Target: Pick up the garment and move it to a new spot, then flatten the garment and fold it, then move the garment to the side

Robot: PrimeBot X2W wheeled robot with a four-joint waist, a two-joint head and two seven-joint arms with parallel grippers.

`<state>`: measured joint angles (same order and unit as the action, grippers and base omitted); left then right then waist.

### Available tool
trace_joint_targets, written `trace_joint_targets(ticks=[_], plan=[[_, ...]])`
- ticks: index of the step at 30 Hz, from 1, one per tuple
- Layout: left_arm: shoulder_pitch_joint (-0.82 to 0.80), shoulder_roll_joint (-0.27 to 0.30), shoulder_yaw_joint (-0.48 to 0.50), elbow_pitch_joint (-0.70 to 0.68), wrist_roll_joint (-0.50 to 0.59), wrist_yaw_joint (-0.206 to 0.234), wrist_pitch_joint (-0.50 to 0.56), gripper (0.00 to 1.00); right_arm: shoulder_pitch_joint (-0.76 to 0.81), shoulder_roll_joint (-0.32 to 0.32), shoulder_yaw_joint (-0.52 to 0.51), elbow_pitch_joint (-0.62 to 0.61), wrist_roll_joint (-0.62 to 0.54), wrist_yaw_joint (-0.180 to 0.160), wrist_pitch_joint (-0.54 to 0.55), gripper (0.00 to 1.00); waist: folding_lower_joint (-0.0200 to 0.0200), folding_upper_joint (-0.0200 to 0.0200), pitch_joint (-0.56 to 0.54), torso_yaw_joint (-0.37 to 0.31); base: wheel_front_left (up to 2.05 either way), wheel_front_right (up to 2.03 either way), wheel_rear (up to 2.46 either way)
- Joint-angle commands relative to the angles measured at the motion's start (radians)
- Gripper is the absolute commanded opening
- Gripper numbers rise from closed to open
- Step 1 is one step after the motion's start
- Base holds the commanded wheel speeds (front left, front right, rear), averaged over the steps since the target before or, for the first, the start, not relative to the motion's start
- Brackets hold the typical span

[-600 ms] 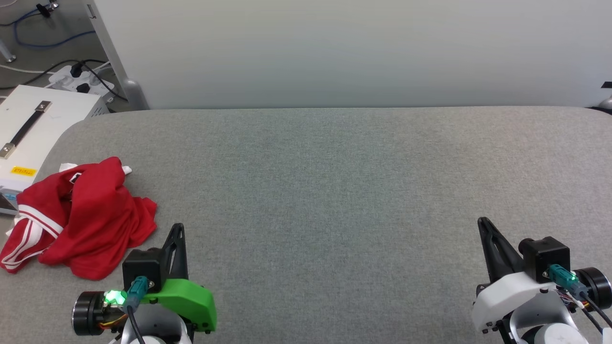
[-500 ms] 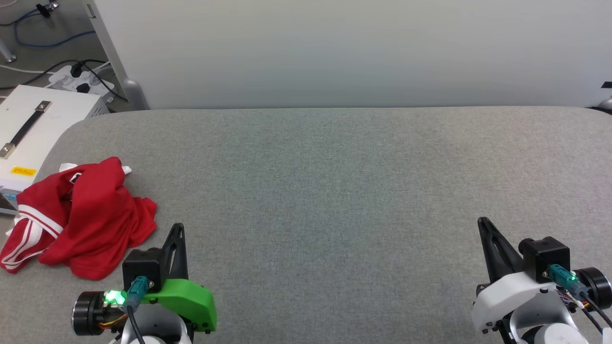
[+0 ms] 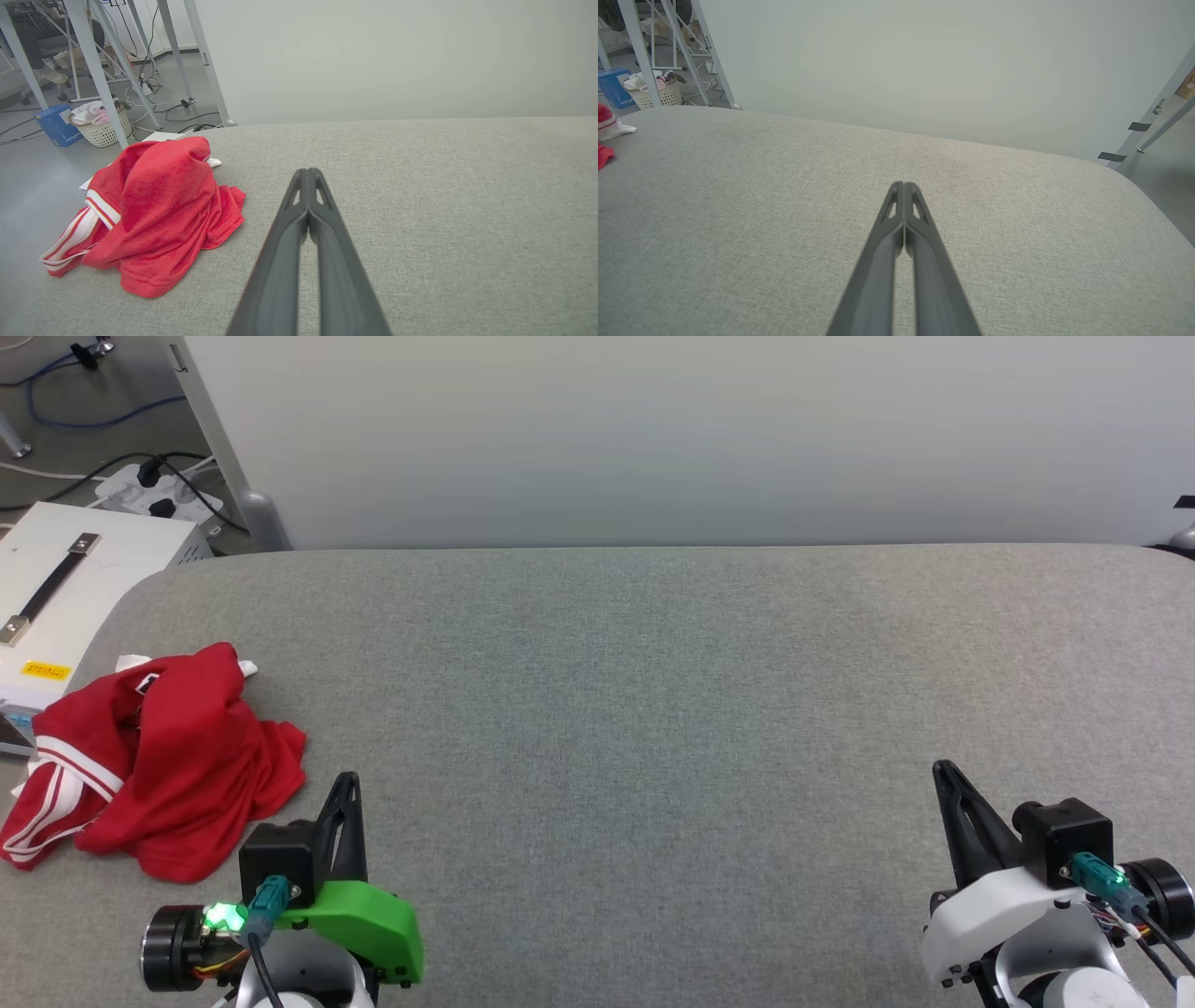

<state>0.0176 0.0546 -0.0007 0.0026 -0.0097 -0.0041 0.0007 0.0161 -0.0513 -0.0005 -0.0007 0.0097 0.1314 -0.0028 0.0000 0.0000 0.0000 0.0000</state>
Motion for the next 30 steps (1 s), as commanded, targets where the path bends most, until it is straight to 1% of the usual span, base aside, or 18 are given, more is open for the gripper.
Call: trace_joint_targets(ticks=[1, 19, 20, 30], plan=[[-0.018, -0.004, 0.001, -0.003, 0.01, 0.004, -0.001, 0.0, -0.016, 0.001, 0.0, 0.001, -0.01, -0.001, 0.003, 0.0, 0.0, 0.0, 0.0, 0.0, 0.0, 0.0, 0.0], [-0.018, -0.004, 0.001, -0.003, 0.01, 0.004, -0.001, 0.0, -0.016, 0.001, 0.0, 0.001, -0.01, -0.001, 0.003, 0.0, 0.0, 0.0, 0.0, 0.0, 0.0, 0.0, 0.0], [0.0, 0.0, 0.0, 0.0, 0.0, 0.0, 0.0, 1.0, 0.0, 0.0, 0.0, 0.0, 0.0, 0.0, 0.0, 1.0, 0.0, 0.0, 0.0, 0.0, 0.0, 0.0, 0.0], [-0.001, 0.0, -0.002, -0.003, -0.006, 0.009, -0.012, 1.0, 0.002, 0.0, -0.008, -0.005, 0.01, 0.0, -0.012, 1.0, 0.0, 0.0, 0.001, 0.0, 0.0, 0.0, 0.0]])
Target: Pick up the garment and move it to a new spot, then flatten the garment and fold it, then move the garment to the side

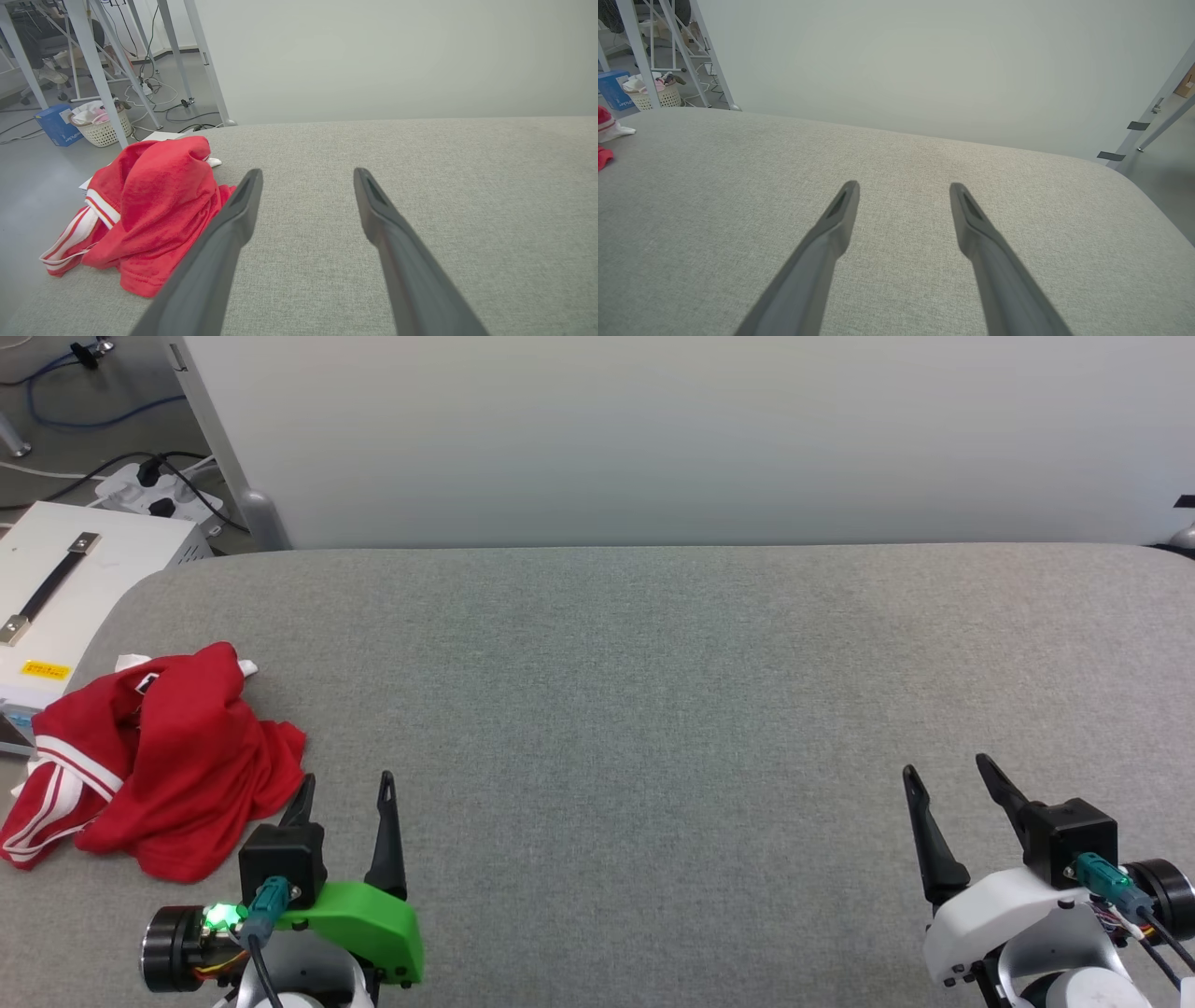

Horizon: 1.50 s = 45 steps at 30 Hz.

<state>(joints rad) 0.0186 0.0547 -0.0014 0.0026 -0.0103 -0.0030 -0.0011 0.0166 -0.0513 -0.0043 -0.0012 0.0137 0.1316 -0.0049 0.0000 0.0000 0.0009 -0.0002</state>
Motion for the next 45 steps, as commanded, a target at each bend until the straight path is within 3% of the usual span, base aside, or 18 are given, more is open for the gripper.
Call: trace_joint_targets(ticks=[1, 45], plan=[[-0.002, 0.0, -0.001, -0.004, -0.007, 0.008, -0.012, 1.0, 0.002, 0.0, -0.006, -0.006, 0.008, 0.0, -0.012, 1.0, 0.0, 0.0, 0.0, 0.0, 0.0, 0.0, 0.0], [0.002, -0.002, -0.025, -0.015, -0.069, 0.024, -0.104, 1.0, 0.042, 0.0, -0.034, -0.074, 0.12, 0.0, -0.102, 1.0, 0.0, 0.0, -0.004, -0.001, 0.0, 0.0, 0.0]])
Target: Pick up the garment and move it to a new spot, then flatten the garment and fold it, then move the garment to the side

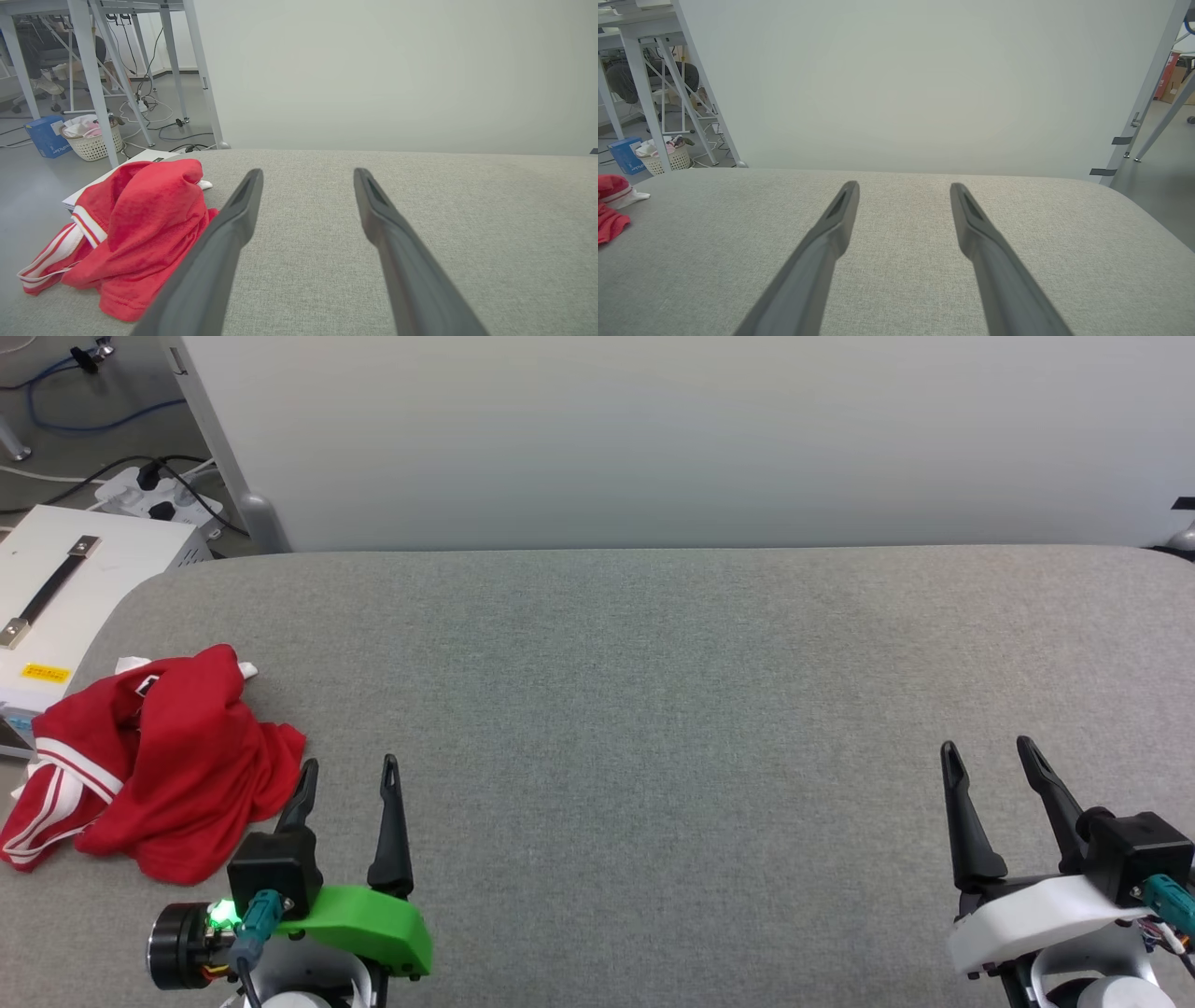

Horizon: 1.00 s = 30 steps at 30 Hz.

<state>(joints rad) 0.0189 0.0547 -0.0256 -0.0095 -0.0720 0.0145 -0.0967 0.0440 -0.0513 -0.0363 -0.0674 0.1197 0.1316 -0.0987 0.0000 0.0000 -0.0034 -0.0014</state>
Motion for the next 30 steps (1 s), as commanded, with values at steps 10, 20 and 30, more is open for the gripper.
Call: trace_joint_targets(ticks=[10, 20, 30], plan=[[0.006, -0.002, -0.011, 0.0, -0.02, 0.01, -0.029, 1.0, 0.031, 0.001, 0.002, -0.017, 0.019, 0.0, -0.029, 1.0, 0.0, 0.0, -0.001, -0.001, 0.0, 0.0, 0.0], [0.009, -0.003, -0.022, 0.005, -0.034, 0.008, -0.049, 1.0, 0.04, 0.001, -0.006, -0.028, 0.039, -0.001, -0.049, 1.0, 0.0, 0.0, 0.002, -0.002, 0.0, 0.0, 0.0], [0.012, -0.003, -0.031, 0.007, -0.053, 0.003, -0.07, 1.0, 0.051, 0.001, -0.012, -0.036, 0.063, -0.001, -0.07, 1.0, 0.0, 0.0, 0.008, -0.001, 0.0, 0.0, 0.0]])
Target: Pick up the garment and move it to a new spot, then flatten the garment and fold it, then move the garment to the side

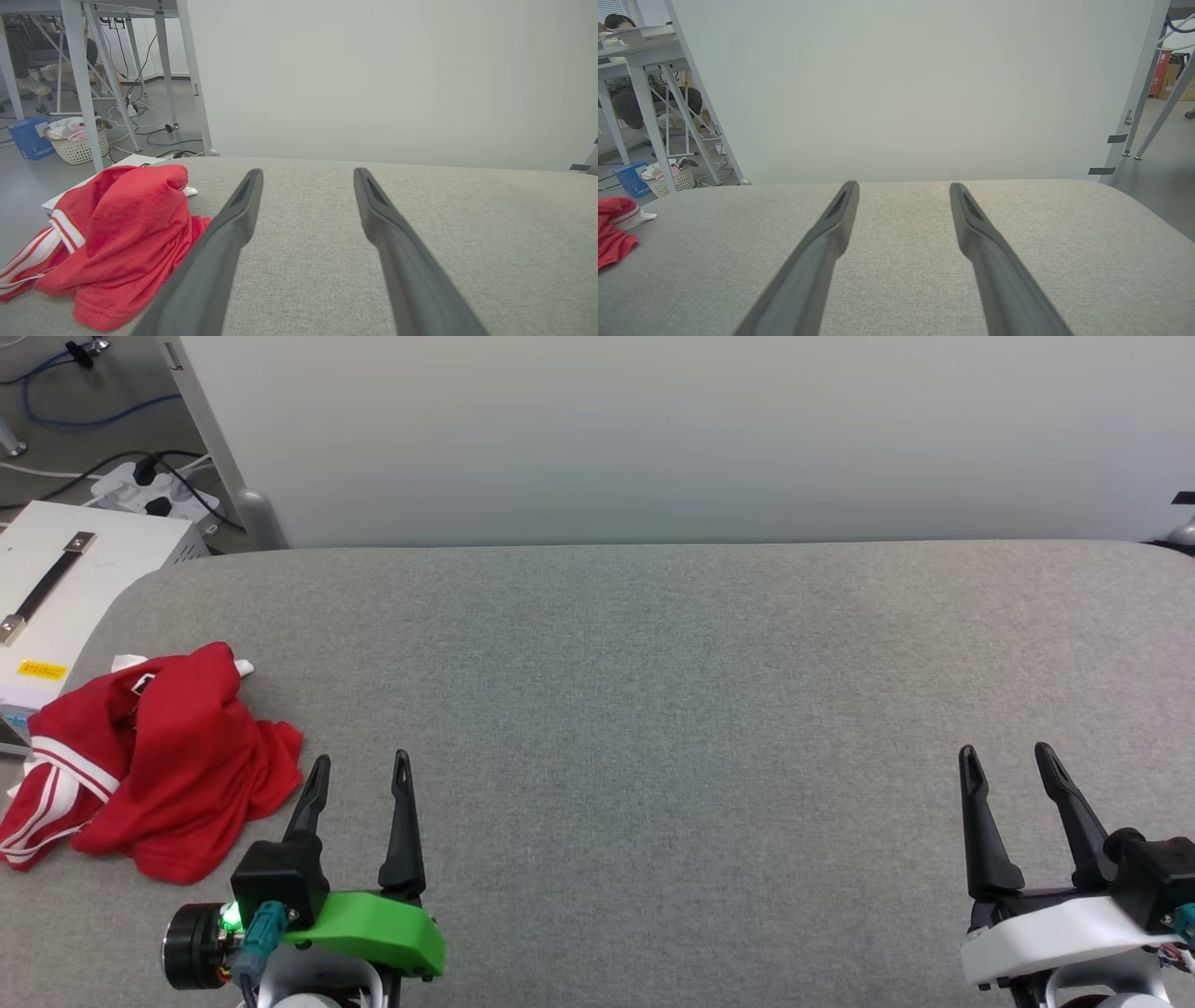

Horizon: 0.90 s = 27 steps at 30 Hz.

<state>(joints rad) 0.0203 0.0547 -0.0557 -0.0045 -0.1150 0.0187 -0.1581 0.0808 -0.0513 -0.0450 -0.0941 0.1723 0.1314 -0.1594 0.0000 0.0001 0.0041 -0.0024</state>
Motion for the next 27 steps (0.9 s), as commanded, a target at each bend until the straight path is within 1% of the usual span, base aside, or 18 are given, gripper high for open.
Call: trace_joint_targets(ticks=[1, 4, 8, 13, 27], plan=[[0.011, -0.003, -0.002, 0.002, -0.011, -0.002, -0.011, 1.0, 0.015, 0.001, -0.004, -0.011, 0.012, 0.0, -0.011, 1.0, 0.0, -0.0001, 0.001, 0.0, 0.0, 0.0, 0.0], [0.011, -0.003, -0.003, 0.003, -0.014, -0.002, -0.017, 1.0, 0.017, 0.001, -0.005, -0.012, 0.018, 0.0, -0.017, 1.0, 0.0, -0.0001, 0.003, 0.001, 0.0, 0.0, 0.0], [0.011, -0.003, -0.003, 0.002, 0.007, 0.012, -0.025, 1.0, 0.022, 0.001, -0.007, -0.013, 0.019, 0.0, -0.025, 1.0, 0.0, -0.0001, 0.004, 0.001, 0.0, 0.0, 0.0], [0.012, -0.003, -0.007, 0.003, 0.009, 0.021, -0.036, 1.0, 0.028, 0.001, -0.005, -0.015, 0.013, -0.001, -0.036, 1.0, 0.0, -0.0001, 0.005, 0.002, 0.0, 0.0, 0.0], [0.019, -0.004, -0.017, 0.013, 0.024, 0.02, -0.065, 1.0, 0.047, 0.001, 0.002, -0.016, -0.006, -0.001, -0.064, 1.0, 0.0, -0.0001, 0.001, 0.006, 0.0, 0.0, 0.0]])
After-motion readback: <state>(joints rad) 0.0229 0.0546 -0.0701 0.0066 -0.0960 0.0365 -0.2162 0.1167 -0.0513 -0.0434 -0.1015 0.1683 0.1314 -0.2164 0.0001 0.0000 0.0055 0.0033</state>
